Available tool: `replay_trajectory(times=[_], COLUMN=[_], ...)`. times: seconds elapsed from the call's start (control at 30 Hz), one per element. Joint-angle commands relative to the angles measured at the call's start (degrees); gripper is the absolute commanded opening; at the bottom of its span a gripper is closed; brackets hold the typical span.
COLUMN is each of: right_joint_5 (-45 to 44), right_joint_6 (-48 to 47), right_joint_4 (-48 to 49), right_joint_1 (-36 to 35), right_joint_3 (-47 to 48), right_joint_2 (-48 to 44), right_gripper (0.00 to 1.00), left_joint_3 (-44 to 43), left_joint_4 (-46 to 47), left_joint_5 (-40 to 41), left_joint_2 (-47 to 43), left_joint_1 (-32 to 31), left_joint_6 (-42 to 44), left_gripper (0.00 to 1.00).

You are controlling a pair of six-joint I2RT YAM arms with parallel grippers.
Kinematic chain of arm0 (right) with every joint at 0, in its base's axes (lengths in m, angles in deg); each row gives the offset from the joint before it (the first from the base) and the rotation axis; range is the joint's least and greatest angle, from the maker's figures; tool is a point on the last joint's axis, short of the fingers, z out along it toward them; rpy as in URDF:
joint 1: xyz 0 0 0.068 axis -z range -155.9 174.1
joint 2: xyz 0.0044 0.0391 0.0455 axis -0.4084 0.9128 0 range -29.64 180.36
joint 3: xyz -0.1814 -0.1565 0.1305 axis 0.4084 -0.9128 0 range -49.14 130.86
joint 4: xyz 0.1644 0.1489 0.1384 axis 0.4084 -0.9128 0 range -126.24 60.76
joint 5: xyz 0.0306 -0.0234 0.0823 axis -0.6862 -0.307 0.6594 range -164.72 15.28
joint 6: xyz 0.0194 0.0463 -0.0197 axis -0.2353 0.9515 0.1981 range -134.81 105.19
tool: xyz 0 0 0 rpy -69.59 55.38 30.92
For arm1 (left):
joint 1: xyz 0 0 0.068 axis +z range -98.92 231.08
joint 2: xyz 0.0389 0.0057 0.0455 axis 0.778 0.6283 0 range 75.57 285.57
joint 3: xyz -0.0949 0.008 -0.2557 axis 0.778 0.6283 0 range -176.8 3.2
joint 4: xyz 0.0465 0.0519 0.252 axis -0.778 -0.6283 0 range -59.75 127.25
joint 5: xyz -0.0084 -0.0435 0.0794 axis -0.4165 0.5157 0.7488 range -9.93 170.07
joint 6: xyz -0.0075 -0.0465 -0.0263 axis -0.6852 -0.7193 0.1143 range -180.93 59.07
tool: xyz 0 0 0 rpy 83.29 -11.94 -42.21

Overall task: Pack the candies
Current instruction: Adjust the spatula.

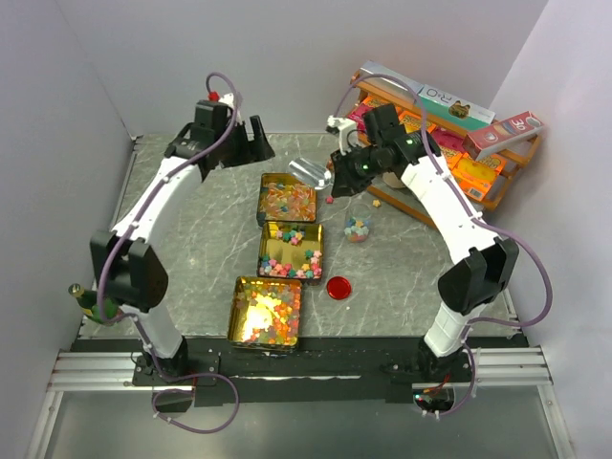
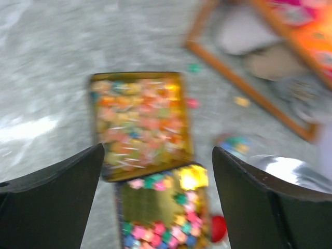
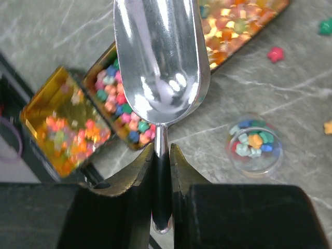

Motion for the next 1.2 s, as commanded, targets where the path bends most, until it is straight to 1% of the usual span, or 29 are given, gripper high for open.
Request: replay_trajectory(times=[0.0, 0.03, 0.07, 0.1, 0.17, 0.2, 0.23, 0.3, 0.4, 0.43, 0.47, 0.53, 0.57, 0.6, 0.63, 0.67, 0.73, 0.77, 0.8, 0.83, 0.87, 0.9, 0.93, 0.97, 1.0, 1.07, 1.1, 1.13, 1.17], right_joint_5=[5.56, 5.82, 6.52, 7.05, 8.89, 9.25, 8.91, 9.77, 10.13, 9.87, 9.78, 10.48, 10.48, 10.31, 8.65, 7.51, 4.26, 2.59, 1.09, -0.31, -4.07, -6.98, -9.62, -11.91, -14.54, -16.67, -20.50, -21.24, -22.03], right_joint_6=[-9.18, -9.62, -9.62, -9.80, -9.71, -9.63, -9.19, -8.75, -6.99, -6.47, -5.76, -4.71, -3.92, -2.61, -1.55, -0.41, 3.72, 5.65, 10.02, 13.02, 15.75, 22.39, 25.76, 28.06, 32.00, 34.05, 37.19, 38.35, 39.50], right_joint_4=[-8.19, -9.16, -9.52, -10.13, -11.72, -12.07, -12.42, -12.60, -10.49, -9.88, -8.13, -7.16, -6.54, -5.06, -4.00, -2.77, 2.59, 4.95, 7.33, 13.01, 15.85, 18.31, 23.21, 25.52, 27.81, 32.98, 33.54, 34.15, 35.12], right_joint_1=[-2.57, -2.83, -3.62, -3.80, -4.68, -5.03, -5.29, -5.82, -6.17, -6.17, -6.09, -6.17, -6.09, -6.09, -6.17, -6.09, -5.82, -5.74, -5.65, -5.30, -4.34, -3.72, -3.02, -1.97, -1.96, -1.87, -1.87, -1.87, -1.78], right_joint_3=[7.62, 8.32, 8.50, 8.76, 9.64, 9.91, 10.26, 10.17, 8.51, 8.07, 7.46, 6.66, 6.22, 5.52, 4.91, 4.12, 1.04, -0.01, -2.81, -4.49, -6.16, -9.65, -11.43, -13.10, -16.42, -19.17, -20.92, -21.64, -22.08], right_joint_2=[0.93, 0.84, 0.41, 0.31, -0.04, -0.04, -0.21, -0.91, -3.11, -3.72, -5.03, -6.62, -7.06, -7.59, -8.73, -9.44, -12.06, -13.12, -14.26, -16.97, -18.39, -19.89, -22.51, -23.84, -25.07, -27.72, -28.07, -28.16, -27.99], right_gripper=[0.00, 0.00, 0.00, 0.00, 0.00, 0.00, 0.00, 0.00, 0.00, 0.00, 0.00, 0.00, 0.00, 0.00, 0.00, 0.10, 0.28, 0.45, 0.49, 0.52, 0.59, 0.62, 0.66, 0.72, 0.74, 0.78, 0.80, 0.81, 0.81], left_joint_3=[3.35, 4.42, 5.39, 7.75, 10.74, 13.72, 14.88, 18.12, 21.29, 22.00, 22.97, 25.61, 26.05, 26.31, 26.32, 26.32, 26.32, 26.66, 26.93, 27.19, 27.89, 28.25, 28.68, 29.91, 30.70, 31.76, 31.42, 31.07, 31.15], left_joint_4=[5.50, 7.08, 7.53, 8.14, 10.95, 12.00, 12.62, 13.07, 12.98, 13.50, 16.03, 18.51, 18.95, 19.48, 19.57, 19.57, 20.10, 20.88, 21.85, 25.08, 26.94, 28.52, 32.98, 35.89, 39.66, 45.21, 45.50, 45.85, 49.07], left_joint_5=[-20.03, -23.11, -29.76, -33.22, -42.95, -46.75, -48.96, -52.91, -56.09, -56.28, -56.71, -57.33, -57.25, -57.59, -57.60, -56.64, -54.27, -53.04, -51.72, -49.53, -48.29, -46.89, -46.18, -46.00, -45.56, -42.33, -41.52, -40.64, -40.46], left_joint_2=[-6.19, -7.41, -7.95, -8.39, -9.88, -10.32, -11.02, -12.08, -14.36, -15.76, -16.56, -18.32, -18.59, -18.76, -18.76, -18.59, -18.41, -18.33, -18.24, -18.15, -17.97, -17.28, -17.01, -16.83, -16.92, -17.09, -16.66, -16.22, -15.78], left_joint_1=[0.31, 0.40, 0.40, 0.40, 0.40, 0.40, 0.40, 0.40, 0.40, 0.40, 0.31, 0.31, 0.31, 0.31, 0.40, 0.31, 0.40, 0.40, 0.40, 0.40, 0.40, 0.49, 0.49, 0.49, 0.49, 0.58, 0.58, 0.58, 0.58], left_joint_6=[-0.15, 0.11, 0.37, 0.90, 0.99, 0.64, 0.73, 1.43, 2.74, 2.66, 1.18, -0.58, -1.55, -1.99, -2.52, -4.00, -5.42, -8.47, -10.59, -13.13, -18.55, -21.57, -24.64, -31.02, -34.31, -41.24, -43.02, -44.78, -49.06], left_gripper=[0.92, 0.92, 0.92, 0.92, 0.88, 0.86, 0.80, 0.75, 0.63, 0.62, 0.59, 0.44, 0.34, 0.13, 0.03, 0.01, 0.01, 0.01, 0.01, 0.01, 0.01, 0.01, 0.01, 0.01, 0.01, 0.01, 0.01, 0.01, 0.01])
